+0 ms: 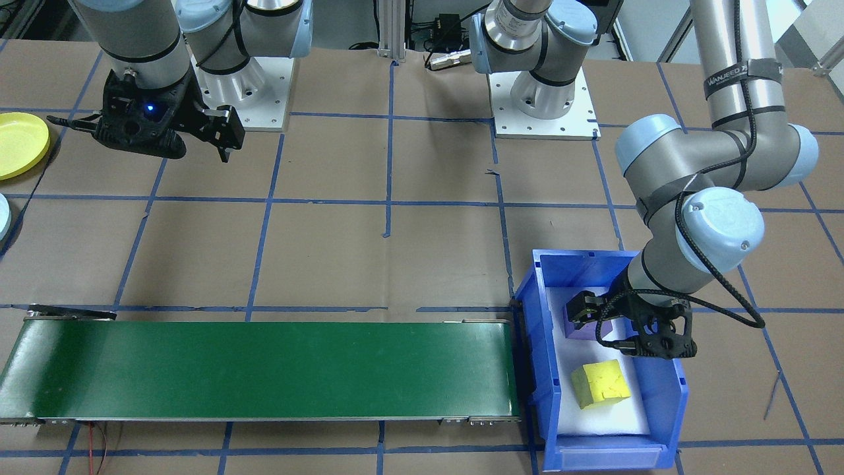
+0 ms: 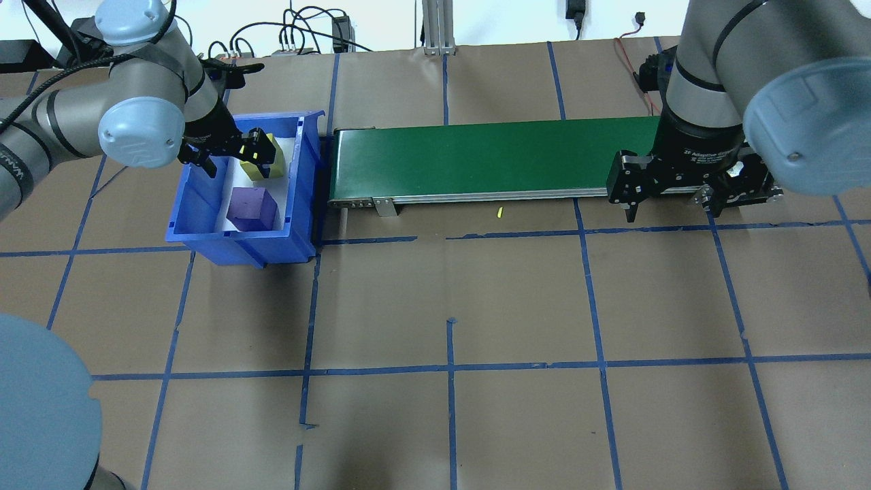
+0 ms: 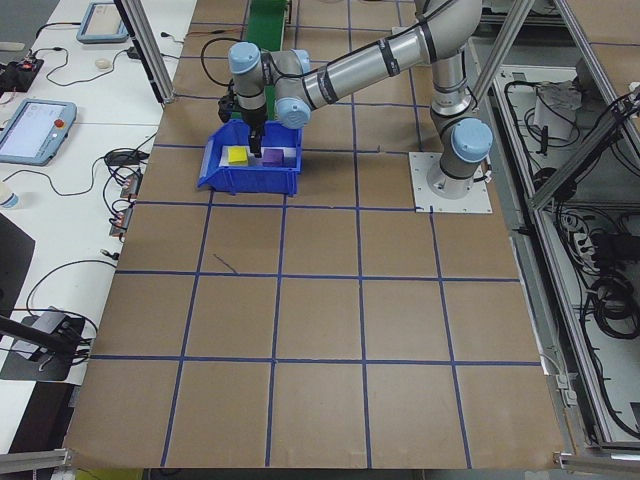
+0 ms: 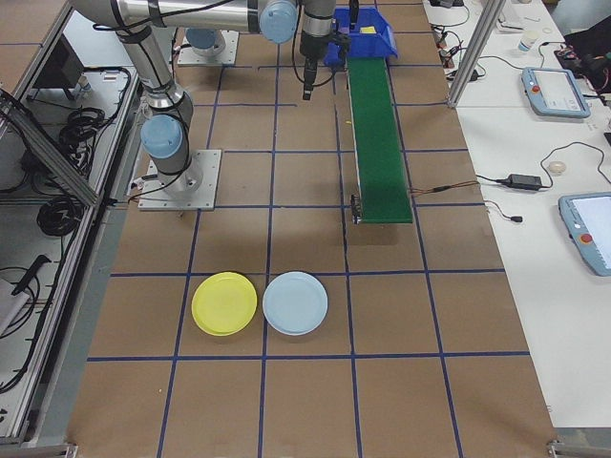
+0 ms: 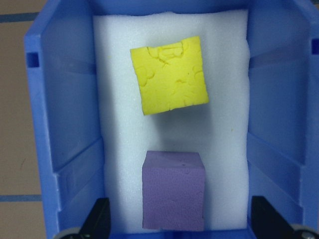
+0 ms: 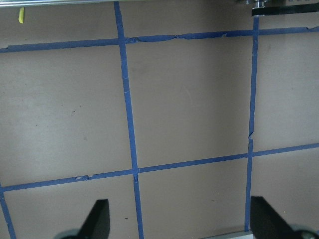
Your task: Move block left to right into plate
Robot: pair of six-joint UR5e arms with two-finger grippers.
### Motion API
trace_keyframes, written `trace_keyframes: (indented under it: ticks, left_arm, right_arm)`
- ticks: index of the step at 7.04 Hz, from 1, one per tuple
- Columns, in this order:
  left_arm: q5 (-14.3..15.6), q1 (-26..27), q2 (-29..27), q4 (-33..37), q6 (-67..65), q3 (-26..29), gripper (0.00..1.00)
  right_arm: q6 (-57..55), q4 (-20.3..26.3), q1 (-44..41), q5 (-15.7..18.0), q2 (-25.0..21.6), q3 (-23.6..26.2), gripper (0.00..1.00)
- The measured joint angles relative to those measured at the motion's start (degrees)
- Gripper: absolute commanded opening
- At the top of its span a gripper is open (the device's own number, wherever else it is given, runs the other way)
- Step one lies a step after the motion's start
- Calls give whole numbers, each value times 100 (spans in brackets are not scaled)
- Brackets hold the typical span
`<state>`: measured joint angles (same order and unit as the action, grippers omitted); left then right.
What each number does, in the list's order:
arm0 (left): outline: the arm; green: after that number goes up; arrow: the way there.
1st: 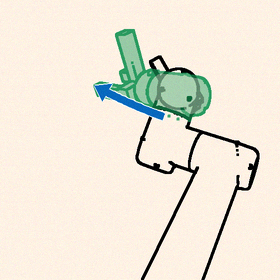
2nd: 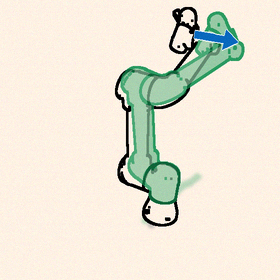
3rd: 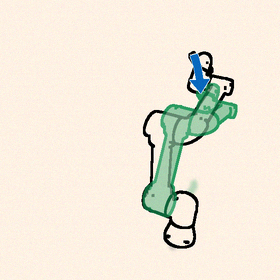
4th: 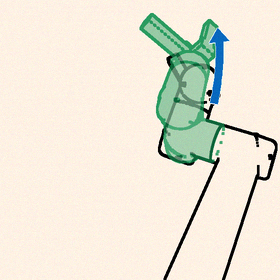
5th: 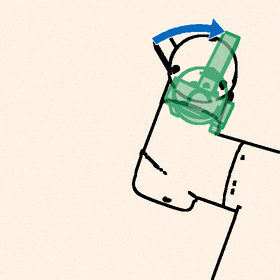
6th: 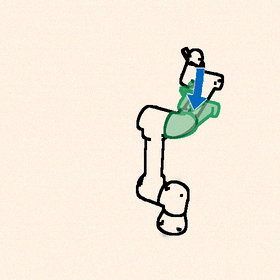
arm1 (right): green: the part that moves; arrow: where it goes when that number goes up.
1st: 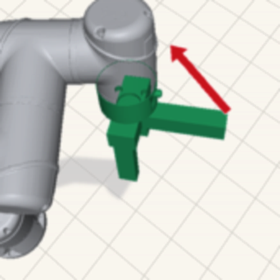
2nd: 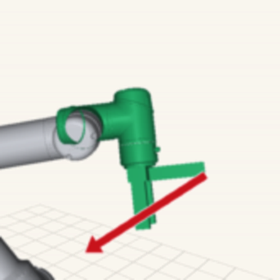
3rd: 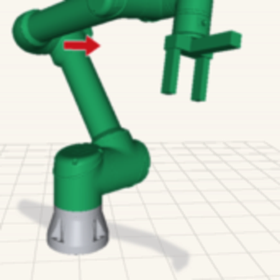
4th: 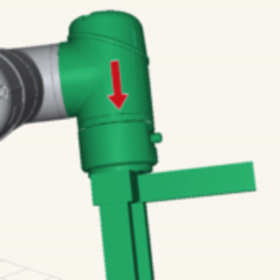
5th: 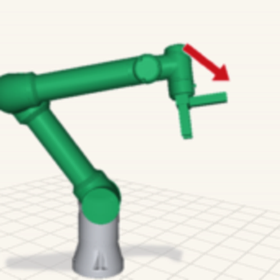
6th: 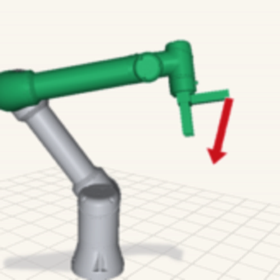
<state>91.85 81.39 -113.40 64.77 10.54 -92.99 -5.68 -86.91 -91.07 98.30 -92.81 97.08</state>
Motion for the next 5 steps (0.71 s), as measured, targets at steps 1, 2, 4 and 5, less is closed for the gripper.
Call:
trace_keyframes:
  ticks: [1, 2, 4, 5]
  left_arm:
    - [-15, 0, -92, -29, -15, -65, 84]
    - [-27, 0, -155, -43, -24, -158, 49]
    - [-9, -1, -197, -51, -20, -257, 32]
    - [3, 0, -166, -36, -26, -219, 32]
  right_arm:
    - [-4, 10, 1, 1, 0, 5, 100]
    - [-8, 12, -2, -12, 1, 13, 100]
    - [-42, 16, -9, -70, -5, 20, 100]
    - [-50, 24, -4, -76, -7, 21, 100]
